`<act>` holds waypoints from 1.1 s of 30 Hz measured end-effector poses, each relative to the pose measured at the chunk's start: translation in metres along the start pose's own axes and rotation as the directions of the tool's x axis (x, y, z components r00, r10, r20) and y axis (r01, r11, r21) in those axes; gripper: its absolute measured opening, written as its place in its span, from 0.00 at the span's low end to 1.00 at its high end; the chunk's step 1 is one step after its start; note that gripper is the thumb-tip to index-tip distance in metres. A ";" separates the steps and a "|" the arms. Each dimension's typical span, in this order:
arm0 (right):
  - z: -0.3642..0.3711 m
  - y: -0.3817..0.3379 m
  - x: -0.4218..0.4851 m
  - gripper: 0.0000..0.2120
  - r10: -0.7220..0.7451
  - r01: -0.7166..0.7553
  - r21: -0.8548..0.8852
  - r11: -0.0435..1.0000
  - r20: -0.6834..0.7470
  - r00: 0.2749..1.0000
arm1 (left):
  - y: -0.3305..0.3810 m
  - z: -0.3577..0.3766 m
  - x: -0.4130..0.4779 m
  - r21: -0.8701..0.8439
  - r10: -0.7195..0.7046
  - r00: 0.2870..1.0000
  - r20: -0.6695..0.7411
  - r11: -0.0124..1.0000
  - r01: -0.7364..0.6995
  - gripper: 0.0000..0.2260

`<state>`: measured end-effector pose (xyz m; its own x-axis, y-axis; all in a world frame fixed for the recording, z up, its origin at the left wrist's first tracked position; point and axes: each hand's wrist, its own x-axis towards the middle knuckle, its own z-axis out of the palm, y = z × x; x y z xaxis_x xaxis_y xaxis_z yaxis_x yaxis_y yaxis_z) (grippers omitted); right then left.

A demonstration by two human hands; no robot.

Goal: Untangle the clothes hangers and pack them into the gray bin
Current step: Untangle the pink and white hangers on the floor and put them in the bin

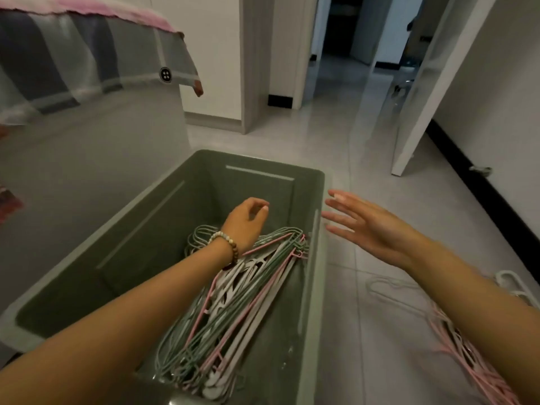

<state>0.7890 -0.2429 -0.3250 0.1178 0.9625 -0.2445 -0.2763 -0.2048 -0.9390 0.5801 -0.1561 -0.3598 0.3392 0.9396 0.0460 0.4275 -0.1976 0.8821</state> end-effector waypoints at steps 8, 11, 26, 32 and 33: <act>-0.183 0.056 -0.099 0.17 -0.016 -0.060 -0.176 0.983 -0.400 0.916 | 0.088 0.128 -0.020 0.078 0.225 0.927 0.300 0.963 -0.259 0.10; -0.232 0.093 -0.133 0.19 0.007 -0.166 -0.265 0.950 -0.511 0.860 | 0.079 0.191 -0.032 0.156 0.105 0.888 0.448 0.969 -0.193 0.13; -0.424 0.220 -0.243 0.40 -0.067 -0.691 -0.522 0.499 -0.819 0.570 | 0.002 0.387 -0.125 0.227 -0.270 0.721 0.638 0.961 0.159 0.25; -0.423 0.246 -0.241 0.31 0.065 -0.766 -0.522 0.376 -0.810 0.583 | -0.008 0.417 -0.128 0.366 -0.325 0.723 0.609 0.924 0.106 0.25; -0.418 0.248 -0.238 0.31 0.074 -0.758 -0.511 0.406 -0.808 0.585 | -0.009 0.419 -0.127 0.368 -0.322 0.732 0.601 0.924 0.104 0.25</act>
<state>1.0908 -0.5967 -0.6005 0.8191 0.4035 -0.4078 0.2859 -0.9034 -0.3196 0.8843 -0.3909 -0.5695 0.6139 0.5833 -0.5319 0.7388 -0.1875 0.6473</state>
